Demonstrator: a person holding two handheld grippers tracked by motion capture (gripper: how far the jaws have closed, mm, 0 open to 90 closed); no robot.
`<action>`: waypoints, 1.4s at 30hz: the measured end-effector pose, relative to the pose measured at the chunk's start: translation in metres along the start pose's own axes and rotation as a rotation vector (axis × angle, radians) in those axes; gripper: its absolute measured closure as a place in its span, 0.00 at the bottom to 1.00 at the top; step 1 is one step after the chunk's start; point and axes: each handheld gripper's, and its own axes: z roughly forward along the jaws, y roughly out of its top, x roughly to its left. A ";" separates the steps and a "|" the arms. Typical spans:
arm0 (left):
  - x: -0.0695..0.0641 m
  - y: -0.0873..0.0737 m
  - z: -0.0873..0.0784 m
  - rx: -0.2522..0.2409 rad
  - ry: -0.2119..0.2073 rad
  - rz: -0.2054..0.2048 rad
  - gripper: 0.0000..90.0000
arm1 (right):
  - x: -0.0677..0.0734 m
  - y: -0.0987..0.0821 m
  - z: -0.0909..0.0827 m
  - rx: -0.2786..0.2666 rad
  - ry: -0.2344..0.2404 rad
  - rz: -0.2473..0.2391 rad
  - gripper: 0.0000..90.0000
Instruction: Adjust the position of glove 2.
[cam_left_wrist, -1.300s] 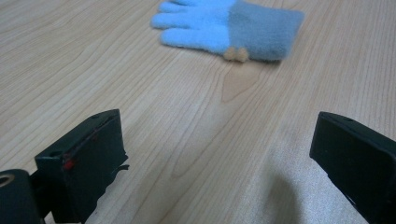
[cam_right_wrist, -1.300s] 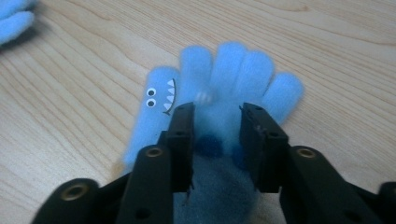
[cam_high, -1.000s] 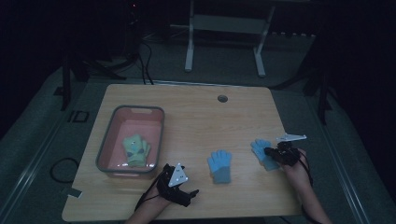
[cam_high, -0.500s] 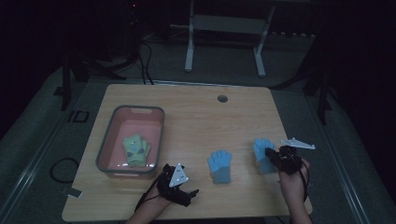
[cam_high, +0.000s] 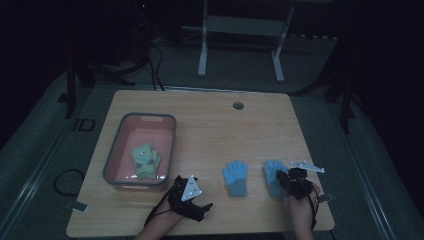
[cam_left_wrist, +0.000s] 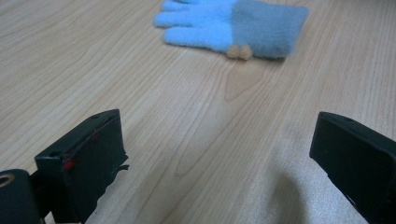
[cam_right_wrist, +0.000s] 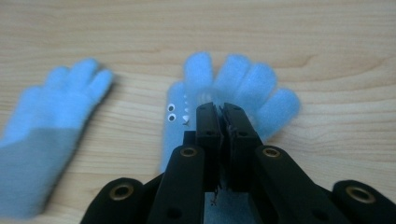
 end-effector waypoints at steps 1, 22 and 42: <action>0.000 0.000 0.000 0.000 0.000 0.001 0.04 | -0.001 -0.001 0.003 0.004 -0.009 0.002 0.94; 0.000 0.000 0.000 0.002 -0.011 0.009 0.04 | -0.006 0.006 0.010 0.013 0.027 -0.146 0.68; 0.001 0.000 0.000 0.004 -0.018 0.006 0.04 | -0.028 0.016 0.011 0.094 0.292 -0.515 0.67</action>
